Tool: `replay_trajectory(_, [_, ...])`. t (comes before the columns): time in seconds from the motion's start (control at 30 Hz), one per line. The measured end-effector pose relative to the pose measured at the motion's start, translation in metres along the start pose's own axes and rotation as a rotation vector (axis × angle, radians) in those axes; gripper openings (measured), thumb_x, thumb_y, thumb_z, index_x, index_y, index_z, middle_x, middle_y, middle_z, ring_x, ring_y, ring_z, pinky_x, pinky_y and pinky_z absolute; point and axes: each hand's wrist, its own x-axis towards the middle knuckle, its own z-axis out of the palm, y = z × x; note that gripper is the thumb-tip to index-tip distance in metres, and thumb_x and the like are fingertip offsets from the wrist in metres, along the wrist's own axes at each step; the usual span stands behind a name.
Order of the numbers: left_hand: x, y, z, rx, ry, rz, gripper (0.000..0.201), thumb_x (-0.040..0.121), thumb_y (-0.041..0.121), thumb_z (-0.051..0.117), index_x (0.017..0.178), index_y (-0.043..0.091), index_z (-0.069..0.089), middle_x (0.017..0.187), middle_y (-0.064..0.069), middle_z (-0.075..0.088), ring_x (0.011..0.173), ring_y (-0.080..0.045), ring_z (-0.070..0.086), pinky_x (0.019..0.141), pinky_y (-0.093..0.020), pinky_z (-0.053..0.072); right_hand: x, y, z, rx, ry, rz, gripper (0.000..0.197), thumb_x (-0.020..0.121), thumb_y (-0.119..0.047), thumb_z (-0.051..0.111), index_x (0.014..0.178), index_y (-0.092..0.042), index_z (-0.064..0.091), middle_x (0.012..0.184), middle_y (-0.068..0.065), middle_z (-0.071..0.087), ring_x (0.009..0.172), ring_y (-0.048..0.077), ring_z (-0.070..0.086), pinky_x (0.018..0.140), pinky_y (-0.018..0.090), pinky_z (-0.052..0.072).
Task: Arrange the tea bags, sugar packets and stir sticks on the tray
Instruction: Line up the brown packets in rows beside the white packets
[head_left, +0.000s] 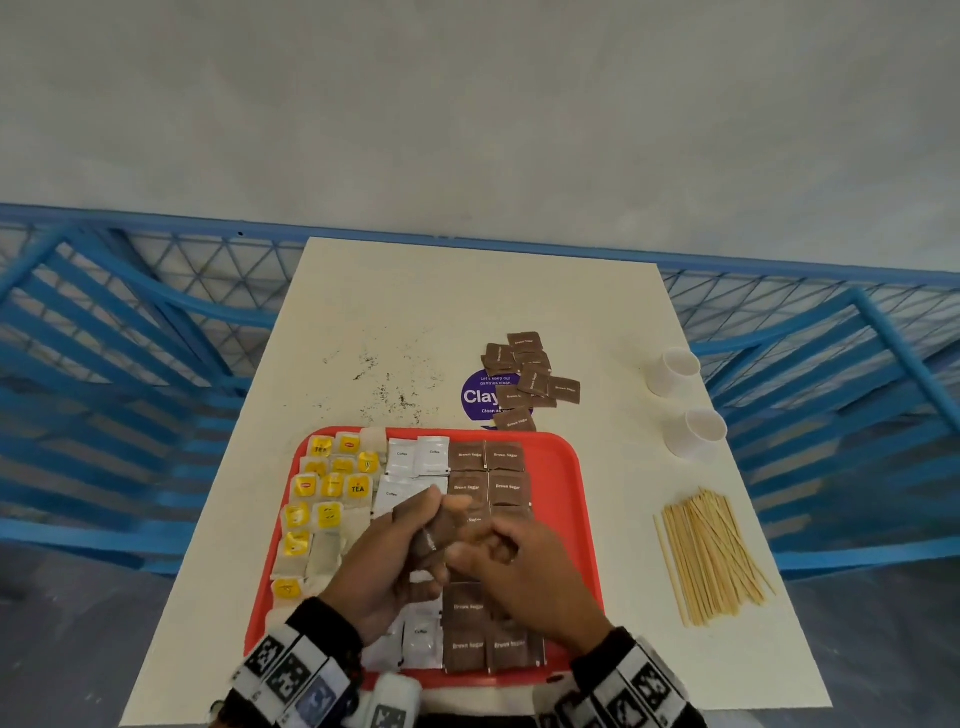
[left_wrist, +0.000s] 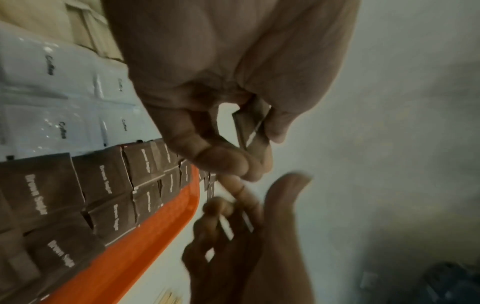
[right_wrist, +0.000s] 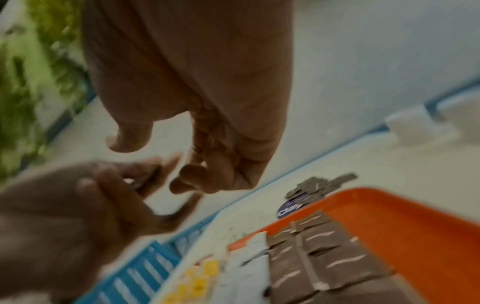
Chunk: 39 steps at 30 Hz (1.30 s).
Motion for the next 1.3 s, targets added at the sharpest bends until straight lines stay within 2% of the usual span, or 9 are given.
replay_trajectory(0.07, [0.001,0.001,0.008,0.078,-0.051,0.003,0.037,0.096,0.047,0.050,0.110,0.026,0.077,0.075,-0.004,0.063,0.055,-0.011,0.050,0.053,-0.025,0.045,0.002,-0.010,0.006,0.062,0.036,-0.094,0.011,0.086,-0.030,0.074,0.078,-0.025,0.071,0.068,-0.011,0.066,0.060,-0.001,0.053,0.060,0.014,0.042])
replay_trajectory(0.17, [0.002,0.003,0.006,0.240,-0.050,0.052,0.029,0.097,0.044,0.053,0.105,0.031,0.078,0.078,0.001,0.072,0.067,-0.008,0.063,0.064,-0.026,0.048,0.002,-0.006,0.000,0.069,0.081,-0.125,0.034,0.091,-0.013,0.069,0.062,-0.031,0.062,0.061,-0.021,0.060,0.058,-0.004,0.052,0.060,0.010,0.037])
replay_trajectory(0.27, [0.007,0.002,-0.012,0.451,-0.032,0.140,0.016,0.085,0.035,0.072,0.080,0.022,0.079,0.076,-0.002,0.073,0.071,-0.012,0.064,0.065,-0.028,0.046,-0.004,0.005,-0.010,0.035,0.064,-0.061,0.035,0.092,-0.025,0.069,0.059,-0.036,0.062,0.059,-0.020,0.058,0.058,-0.004,0.049,0.060,0.015,0.037])
replay_trajectory(0.4, [0.013,-0.006,-0.024,0.484,-0.029,0.104,0.022,0.068,0.031,0.084,0.057,0.017,0.070,0.061,-0.006,0.066,0.057,-0.015,0.058,0.058,-0.027,0.046,-0.005,0.011,-0.011,0.187,0.160,0.141,0.031,0.082,-0.038,0.076,0.058,-0.023,0.066,0.056,-0.009,0.060,0.054,0.004,0.050,0.057,0.019,0.042])
replay_trajectory(0.63, [0.023,-0.015,-0.023,0.209,-0.039,0.006,0.014,0.073,0.011,0.079,0.074,0.003,0.067,0.067,-0.014,0.066,0.059,-0.017,0.060,0.055,-0.024,0.052,-0.002,0.016,-0.001,0.323,0.130,0.249,0.026,0.088,-0.036,0.071,0.068,-0.020,0.070,0.058,-0.002,0.063,0.053,0.010,0.053,0.055,0.025,0.042])
replay_trajectory(0.93, [0.036,-0.006,-0.029,0.386,-0.046,0.103,0.018,0.081,-0.002,0.076,0.093,-0.008,0.063,0.069,-0.020,0.069,0.065,-0.026,0.068,0.064,-0.034,0.058,0.026,0.025,-0.009,0.396,0.084,0.313,0.017,0.090,-0.021,0.072,0.075,-0.013,0.072,0.060,0.002,0.062,0.052,0.011,0.052,0.052,0.021,0.044])
replay_trajectory(1.1, [0.046,-0.006,-0.041,0.361,0.104,0.093,0.016,0.082,-0.002,0.075,0.093,-0.005,0.066,0.066,-0.020,0.067,0.061,-0.023,0.065,0.063,-0.034,0.056,0.079,0.047,-0.013,0.294,0.172,0.385,0.023,0.090,-0.022,0.072,0.067,-0.017,0.071,0.055,-0.010,0.060,0.052,0.005,0.050,0.054,0.018,0.041])
replay_trajectory(1.23, [0.048,-0.009,-0.051,0.367,0.159,0.070,0.006,0.090,0.005,0.069,0.087,-0.001,0.068,0.067,-0.014,0.068,0.058,-0.019,0.060,0.060,-0.032,0.050,0.131,0.079,-0.013,0.081,0.253,0.460,0.031,0.085,-0.018,0.074,0.062,-0.001,0.063,0.060,-0.001,0.056,0.059,0.012,0.047,0.061,0.025,0.045])
replay_trajectory(1.3, [0.047,-0.010,-0.054,0.362,0.176,0.053,0.011,0.092,0.010,0.068,0.089,-0.001,0.068,0.066,-0.013,0.067,0.057,-0.017,0.058,0.058,-0.031,0.048,0.148,0.087,-0.012,0.011,0.272,0.478,0.031,0.082,-0.016,0.076,0.058,-0.002,0.062,0.059,0.000,0.056,0.059,0.012,0.047,0.064,0.027,0.046])
